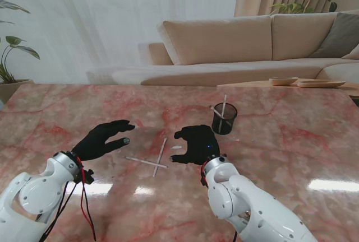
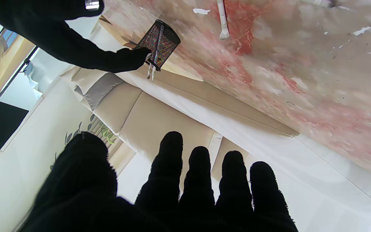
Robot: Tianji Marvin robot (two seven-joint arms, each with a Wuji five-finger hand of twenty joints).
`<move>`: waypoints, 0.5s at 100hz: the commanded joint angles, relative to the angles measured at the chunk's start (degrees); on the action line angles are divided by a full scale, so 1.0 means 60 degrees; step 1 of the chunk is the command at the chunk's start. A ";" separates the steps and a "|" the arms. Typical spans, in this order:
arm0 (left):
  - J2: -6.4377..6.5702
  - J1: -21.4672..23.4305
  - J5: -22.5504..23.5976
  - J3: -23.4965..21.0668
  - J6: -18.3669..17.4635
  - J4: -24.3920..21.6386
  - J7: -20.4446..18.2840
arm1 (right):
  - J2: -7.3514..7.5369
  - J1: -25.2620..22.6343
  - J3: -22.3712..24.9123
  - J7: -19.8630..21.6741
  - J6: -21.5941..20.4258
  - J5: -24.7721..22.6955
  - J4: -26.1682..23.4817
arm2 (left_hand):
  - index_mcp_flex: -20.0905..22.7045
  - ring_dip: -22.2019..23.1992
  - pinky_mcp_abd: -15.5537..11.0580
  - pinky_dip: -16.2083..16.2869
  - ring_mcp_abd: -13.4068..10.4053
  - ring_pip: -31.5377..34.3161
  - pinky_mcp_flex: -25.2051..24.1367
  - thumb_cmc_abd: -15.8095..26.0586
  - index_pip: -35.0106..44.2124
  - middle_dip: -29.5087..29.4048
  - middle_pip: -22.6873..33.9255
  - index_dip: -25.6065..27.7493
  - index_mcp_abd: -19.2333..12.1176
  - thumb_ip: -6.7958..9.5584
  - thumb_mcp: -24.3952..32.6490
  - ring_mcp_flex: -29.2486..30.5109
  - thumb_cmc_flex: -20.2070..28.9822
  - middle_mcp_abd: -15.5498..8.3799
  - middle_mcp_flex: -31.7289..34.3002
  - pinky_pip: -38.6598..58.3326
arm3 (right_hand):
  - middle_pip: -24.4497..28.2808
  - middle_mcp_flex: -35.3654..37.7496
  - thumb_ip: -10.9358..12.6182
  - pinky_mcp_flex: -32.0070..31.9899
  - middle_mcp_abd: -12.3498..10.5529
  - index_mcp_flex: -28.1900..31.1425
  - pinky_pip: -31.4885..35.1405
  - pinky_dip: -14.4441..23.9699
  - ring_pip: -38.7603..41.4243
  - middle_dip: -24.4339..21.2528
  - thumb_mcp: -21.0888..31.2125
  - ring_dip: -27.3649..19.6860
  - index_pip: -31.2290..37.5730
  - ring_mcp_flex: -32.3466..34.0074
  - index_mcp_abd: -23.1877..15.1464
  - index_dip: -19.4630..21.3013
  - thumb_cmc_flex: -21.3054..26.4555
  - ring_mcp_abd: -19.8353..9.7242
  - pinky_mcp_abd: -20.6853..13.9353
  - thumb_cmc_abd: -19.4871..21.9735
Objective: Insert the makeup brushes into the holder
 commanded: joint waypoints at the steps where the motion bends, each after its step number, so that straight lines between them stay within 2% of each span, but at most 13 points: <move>1: 0.0024 0.0073 0.0013 -0.0015 0.0004 -0.0113 0.0000 | -0.0200 0.0169 -0.0221 0.0235 0.0075 0.0093 0.0229 | 0.0132 -0.0094 -0.0123 -0.0102 -0.0461 -0.0382 0.0027 -0.0035 0.0147 -0.0095 -0.0208 0.0077 -0.0286 -0.0049 -0.0158 -0.0384 0.0029 -0.0177 -0.0201 -0.0390 | -0.0151 -0.0237 0.0290 -0.0233 -0.0086 0.0194 0.0180 -0.0166 0.0075 0.0137 0.0152 0.0169 0.0050 -0.0050 0.0027 -0.0149 0.0071 -0.0008 0.0019 0.0076; 19: 0.0032 0.0082 -0.0013 -0.0027 0.0001 -0.0226 -0.0048 | -0.0375 0.0971 -0.1175 0.0257 0.0377 0.0473 0.0893 | 0.0122 -0.0095 -0.0135 -0.0103 -0.0471 -0.0383 0.0026 -0.0025 0.0142 -0.0098 -0.0217 0.0076 -0.0292 -0.0048 -0.0158 -0.0389 0.0025 -0.0179 -0.0221 -0.0394 | -0.0180 -0.0433 0.0361 -0.0322 -0.0053 0.0389 0.0177 -0.0216 0.0070 0.0175 0.0384 0.0177 0.0157 -0.0299 -0.0027 -0.0122 0.0238 -0.0047 -0.0024 0.0135; 33: 0.0034 0.0083 -0.0002 -0.0032 -0.0022 -0.0245 -0.0051 | -0.0657 0.1564 -0.1871 -0.0026 0.0656 0.0908 0.1583 | 0.0118 -0.0097 -0.0127 -0.0107 -0.0479 -0.0386 0.0025 -0.0025 0.0143 -0.0098 -0.0216 0.0076 -0.0303 -0.0048 -0.0162 -0.0390 0.0021 -0.0194 -0.0214 -0.0403 | -0.0147 -0.0703 0.0339 -0.0410 -0.0024 0.0893 0.0200 -0.0278 0.0129 0.0226 0.0611 0.0190 0.0608 -0.0694 -0.0183 0.0095 0.0359 -0.0115 -0.0093 0.0051; 50: 0.0033 0.0169 0.0047 -0.0100 -0.0026 -0.0304 -0.0034 | -0.0990 0.2199 -0.2630 -0.0301 0.0564 0.1302 0.2352 | 0.0117 -0.0097 -0.0126 -0.0107 -0.0472 -0.0387 0.0026 -0.0021 0.0146 -0.0102 -0.0223 0.0078 -0.0306 -0.0047 -0.0160 -0.0385 0.0024 -0.0190 -0.0222 -0.0405 | -0.0079 -0.0855 0.0293 -0.0445 -0.0020 0.1399 0.0243 -0.0305 0.0209 0.0241 0.0627 0.0181 0.1072 -0.0888 -0.0342 0.0396 0.0434 -0.0164 -0.0109 -0.0022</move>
